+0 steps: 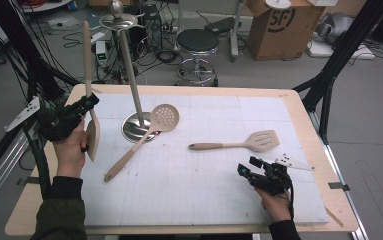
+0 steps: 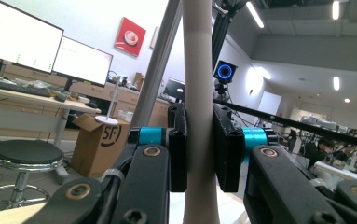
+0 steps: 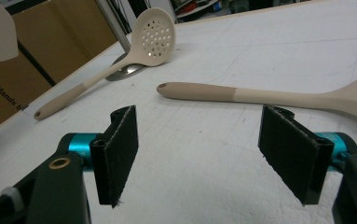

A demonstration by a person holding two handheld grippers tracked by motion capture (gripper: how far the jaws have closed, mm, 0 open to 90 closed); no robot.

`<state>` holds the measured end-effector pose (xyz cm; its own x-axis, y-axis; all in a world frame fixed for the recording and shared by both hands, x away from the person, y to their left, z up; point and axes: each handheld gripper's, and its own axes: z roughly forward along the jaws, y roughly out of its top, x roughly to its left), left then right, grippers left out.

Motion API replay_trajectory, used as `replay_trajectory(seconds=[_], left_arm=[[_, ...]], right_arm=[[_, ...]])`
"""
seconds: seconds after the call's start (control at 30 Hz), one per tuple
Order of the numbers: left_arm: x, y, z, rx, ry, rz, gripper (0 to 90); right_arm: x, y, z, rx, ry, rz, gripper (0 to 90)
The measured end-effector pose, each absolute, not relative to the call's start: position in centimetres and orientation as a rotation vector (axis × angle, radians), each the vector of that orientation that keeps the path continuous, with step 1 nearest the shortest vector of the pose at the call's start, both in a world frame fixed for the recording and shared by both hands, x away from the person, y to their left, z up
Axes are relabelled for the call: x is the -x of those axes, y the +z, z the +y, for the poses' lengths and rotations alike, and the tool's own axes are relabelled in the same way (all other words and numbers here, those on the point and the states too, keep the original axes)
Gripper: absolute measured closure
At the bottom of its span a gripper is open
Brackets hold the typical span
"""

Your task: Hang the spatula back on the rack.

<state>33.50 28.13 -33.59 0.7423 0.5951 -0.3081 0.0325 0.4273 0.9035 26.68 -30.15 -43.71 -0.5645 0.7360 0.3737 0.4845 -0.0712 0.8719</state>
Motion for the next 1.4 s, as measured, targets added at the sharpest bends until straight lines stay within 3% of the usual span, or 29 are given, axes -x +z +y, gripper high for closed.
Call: replay_trajectory(seconds=[1.4], left_arm=[[-34.8,-34.5,27.3,-1.134,0.369,0.732,75.1]], right_arm=[[-26.7,-43.8,-30.3,-1.344,1.685,1.966,28.5]])
